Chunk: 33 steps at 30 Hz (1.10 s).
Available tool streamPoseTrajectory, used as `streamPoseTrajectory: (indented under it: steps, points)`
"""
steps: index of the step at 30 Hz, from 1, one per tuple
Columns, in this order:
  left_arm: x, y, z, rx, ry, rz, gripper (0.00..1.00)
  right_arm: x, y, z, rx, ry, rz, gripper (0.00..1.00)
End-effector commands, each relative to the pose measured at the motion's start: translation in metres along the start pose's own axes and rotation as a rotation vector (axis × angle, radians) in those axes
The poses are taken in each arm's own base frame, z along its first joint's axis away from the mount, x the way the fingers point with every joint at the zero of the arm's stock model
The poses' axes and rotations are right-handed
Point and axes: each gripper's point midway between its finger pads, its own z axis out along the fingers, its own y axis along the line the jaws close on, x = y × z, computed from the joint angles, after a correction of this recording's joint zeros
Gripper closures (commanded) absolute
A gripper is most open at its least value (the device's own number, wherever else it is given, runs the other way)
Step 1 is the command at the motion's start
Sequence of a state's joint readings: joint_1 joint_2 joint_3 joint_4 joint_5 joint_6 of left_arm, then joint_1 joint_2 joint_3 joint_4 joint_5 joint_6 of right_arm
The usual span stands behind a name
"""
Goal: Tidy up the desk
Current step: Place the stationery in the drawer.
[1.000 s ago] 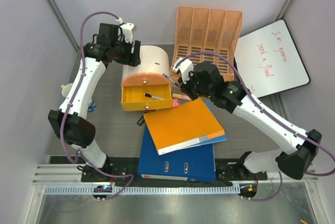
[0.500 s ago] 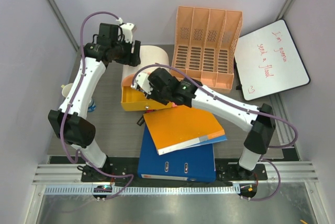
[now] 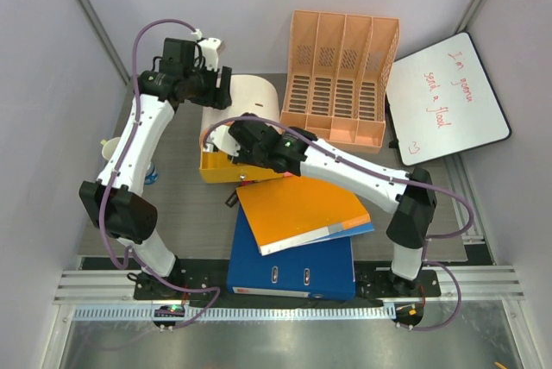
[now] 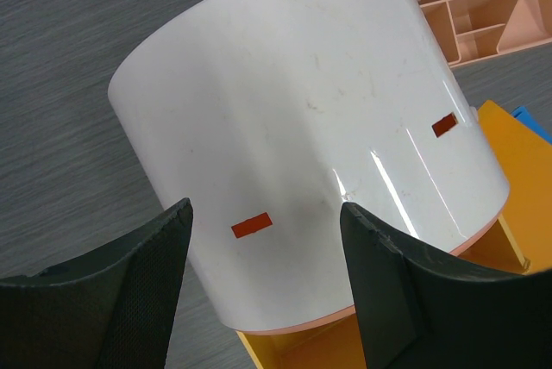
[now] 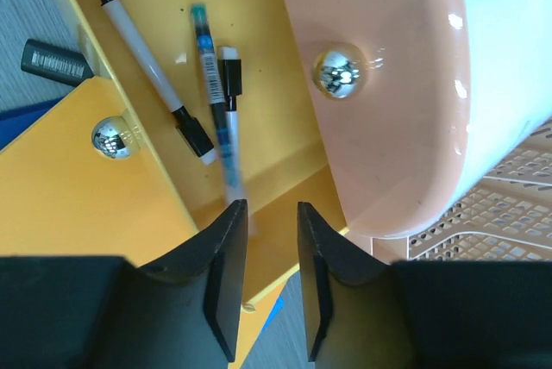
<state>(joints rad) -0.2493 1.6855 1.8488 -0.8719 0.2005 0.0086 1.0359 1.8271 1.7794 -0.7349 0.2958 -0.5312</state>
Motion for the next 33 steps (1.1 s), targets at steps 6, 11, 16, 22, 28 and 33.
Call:
streamPoseTrajectory:
  steps: [6, 11, 16, 22, 28, 33]
  points:
    - [-0.019, 0.001, -0.008, -0.014, -0.068, 0.017, 0.3, -0.017, -0.026, -0.014, 0.143, -0.04, 0.006, 0.59]
    - [-0.02, -0.001, -0.008, -0.011, -0.071, 0.016, 0.3, -0.034, -0.014, -0.041, 0.071, -0.138, 0.228, 0.62]
    - [-0.02, -0.001, -0.008, -0.01, -0.071, 0.016, 0.3, -0.047, 0.052, -0.054, -0.242, -0.238, 0.479, 0.64]
    - [-0.02, 0.0, -0.009, -0.012, -0.071, 0.019, 0.3, -0.058, 0.112, -0.067, -0.545, -0.279, 0.689, 0.64]
    - [-0.022, -0.003, -0.011, -0.002, -0.078, 0.017, 0.3, -0.041, 0.129, -0.027, -0.52, -0.174, 0.742, 0.64]
    - [-0.021, -0.002, -0.012, -0.005, -0.078, 0.021, 0.3, -0.038, 0.127, 0.002, -0.449, -0.165, 0.729, 0.64]
